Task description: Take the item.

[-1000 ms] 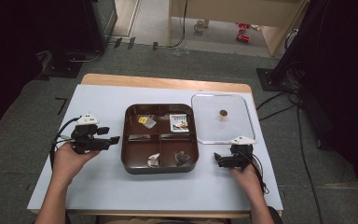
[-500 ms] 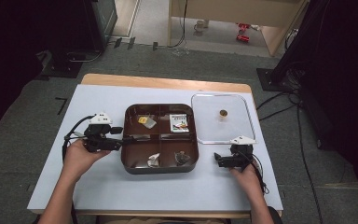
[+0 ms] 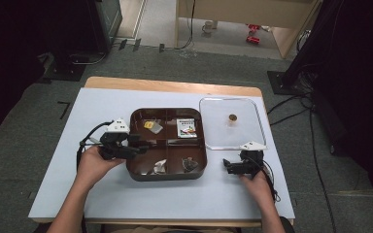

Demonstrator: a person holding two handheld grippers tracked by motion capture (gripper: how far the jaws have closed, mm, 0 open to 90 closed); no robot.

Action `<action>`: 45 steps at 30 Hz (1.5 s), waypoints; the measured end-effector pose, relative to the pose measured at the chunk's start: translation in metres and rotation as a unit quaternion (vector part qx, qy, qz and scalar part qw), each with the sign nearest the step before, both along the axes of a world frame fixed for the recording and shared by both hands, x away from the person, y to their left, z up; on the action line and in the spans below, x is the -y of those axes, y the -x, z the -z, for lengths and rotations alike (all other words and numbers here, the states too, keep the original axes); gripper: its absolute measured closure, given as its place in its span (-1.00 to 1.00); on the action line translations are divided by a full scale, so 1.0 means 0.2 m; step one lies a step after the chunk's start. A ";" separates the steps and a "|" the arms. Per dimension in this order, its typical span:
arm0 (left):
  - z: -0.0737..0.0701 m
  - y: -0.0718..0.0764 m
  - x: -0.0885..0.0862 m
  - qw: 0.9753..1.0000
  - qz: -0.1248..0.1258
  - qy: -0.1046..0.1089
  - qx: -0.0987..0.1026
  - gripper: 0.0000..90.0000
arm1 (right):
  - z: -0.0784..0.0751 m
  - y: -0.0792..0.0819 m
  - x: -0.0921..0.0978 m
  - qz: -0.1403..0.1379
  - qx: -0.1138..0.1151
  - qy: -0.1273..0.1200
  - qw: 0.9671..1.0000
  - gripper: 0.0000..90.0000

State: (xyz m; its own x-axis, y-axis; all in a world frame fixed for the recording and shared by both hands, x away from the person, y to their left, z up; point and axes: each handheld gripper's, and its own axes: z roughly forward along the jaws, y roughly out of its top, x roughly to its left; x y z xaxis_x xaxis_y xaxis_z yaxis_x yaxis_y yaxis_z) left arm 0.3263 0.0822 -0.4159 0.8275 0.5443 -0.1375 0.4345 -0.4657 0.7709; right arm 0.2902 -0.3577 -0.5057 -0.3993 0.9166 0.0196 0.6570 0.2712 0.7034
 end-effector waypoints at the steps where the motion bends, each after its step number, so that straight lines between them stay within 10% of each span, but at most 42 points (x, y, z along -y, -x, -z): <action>1: 0.00 0.00 0.01 1.000 0.004 -0.003 0.002 -0.08 | 0.00 0.00 0.00 0.000 0.000 0.000 1.000 -1.00; 20: 0.10 0.02 0.19 0.997 0.061 -0.032 -0.030 0.04 | 0.00 0.00 0.00 0.000 0.000 0.000 1.000 -1.00; 45: 0.20 0.03 0.29 0.988 0.103 -0.103 -0.057 0.27 | 0.00 0.00 0.00 0.000 -0.001 -0.001 1.000 -1.00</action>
